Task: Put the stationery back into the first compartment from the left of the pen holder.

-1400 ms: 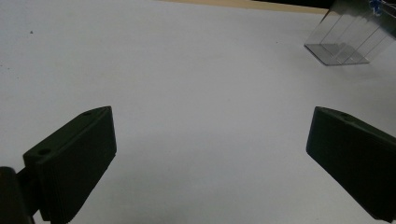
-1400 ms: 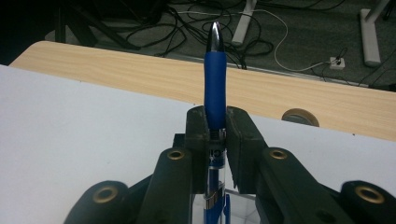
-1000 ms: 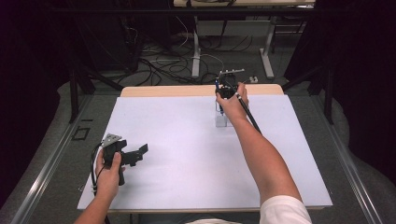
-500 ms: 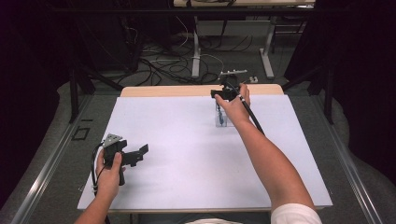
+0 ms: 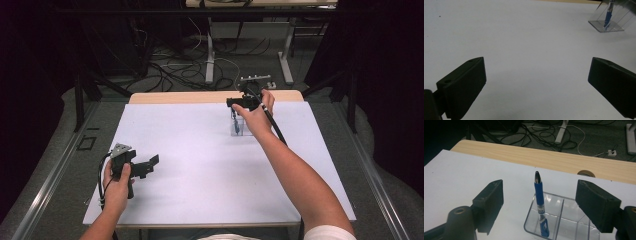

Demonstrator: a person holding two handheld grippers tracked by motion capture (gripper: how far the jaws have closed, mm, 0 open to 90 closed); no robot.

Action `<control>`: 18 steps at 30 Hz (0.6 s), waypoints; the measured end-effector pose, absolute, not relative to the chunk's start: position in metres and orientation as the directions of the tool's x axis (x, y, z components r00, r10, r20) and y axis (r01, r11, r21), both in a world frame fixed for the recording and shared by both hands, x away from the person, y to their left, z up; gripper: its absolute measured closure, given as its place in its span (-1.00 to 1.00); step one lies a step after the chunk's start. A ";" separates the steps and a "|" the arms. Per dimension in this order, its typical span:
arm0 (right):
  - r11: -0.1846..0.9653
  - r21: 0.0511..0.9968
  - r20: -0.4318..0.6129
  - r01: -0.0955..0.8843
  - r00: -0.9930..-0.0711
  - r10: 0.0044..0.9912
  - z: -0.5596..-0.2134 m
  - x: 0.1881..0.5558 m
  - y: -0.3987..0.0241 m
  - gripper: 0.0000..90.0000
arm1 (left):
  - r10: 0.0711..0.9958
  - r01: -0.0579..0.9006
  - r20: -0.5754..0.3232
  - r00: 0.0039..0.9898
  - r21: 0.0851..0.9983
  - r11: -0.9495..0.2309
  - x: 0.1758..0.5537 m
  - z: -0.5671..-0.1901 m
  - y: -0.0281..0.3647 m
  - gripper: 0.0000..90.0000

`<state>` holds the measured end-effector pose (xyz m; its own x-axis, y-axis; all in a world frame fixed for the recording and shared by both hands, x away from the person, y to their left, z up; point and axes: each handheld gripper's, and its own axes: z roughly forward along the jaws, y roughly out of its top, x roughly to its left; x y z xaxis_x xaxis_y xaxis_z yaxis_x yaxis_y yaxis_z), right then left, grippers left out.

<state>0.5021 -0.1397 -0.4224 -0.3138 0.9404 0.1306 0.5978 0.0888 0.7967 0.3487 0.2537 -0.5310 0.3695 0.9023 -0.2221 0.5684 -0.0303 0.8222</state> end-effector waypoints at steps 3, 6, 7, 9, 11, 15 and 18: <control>0.088 0.805 0.132 0.587 -0.322 0.938 -0.420 0.497 -0.142 -0.57 | 0.902 0.571 -0.223 0.369 0.821 -0.031 0.349 -0.531 0.253 -0.96; 0.100 0.818 0.117 0.566 -0.334 0.935 -0.418 0.491 -0.145 -0.60 | 0.902 0.572 -0.220 0.371 0.820 -0.035 0.349 -0.531 0.253 -0.96; 0.106 0.818 0.114 0.566 -0.340 0.934 -0.417 0.490 -0.147 -0.61 | 0.902 0.571 -0.219 0.371 0.820 -0.036 0.349 -0.531 0.253 -0.96; 0.112 0.823 0.109 0.557 -0.348 0.931 -0.416 0.486 -0.149 -0.62 | 0.902 0.572 -0.215 0.373 0.819 -0.041 0.349 -0.531 0.253 -0.96; 0.114 0.829 0.106 0.547 -0.355 0.929 -0.414 0.482 -0.152 -0.63 | 0.902 0.570 -0.214 0.374 0.820 -0.042 0.349 -0.531 0.253 -0.96; 0.119 0.842 0.102 0.527 -0.371 0.923 -0.410 0.475 -0.158 -0.64 | 0.902 0.570 -0.213 0.375 0.821 -0.043 0.349 -0.531 0.253 -0.96; 0.126 0.852 0.093 0.508 -0.384 0.919 -0.409 0.468 -0.162 -0.64 | 0.902 0.569 -0.213 0.375 0.821 -0.043 0.349 -0.531 0.253 -0.96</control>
<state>0.4685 -0.1615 -0.4087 -0.3843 0.9185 0.0929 0.5079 0.1263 0.8521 0.3489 0.2532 -0.5307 0.3751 0.9021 -0.2133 0.5694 -0.0427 0.8209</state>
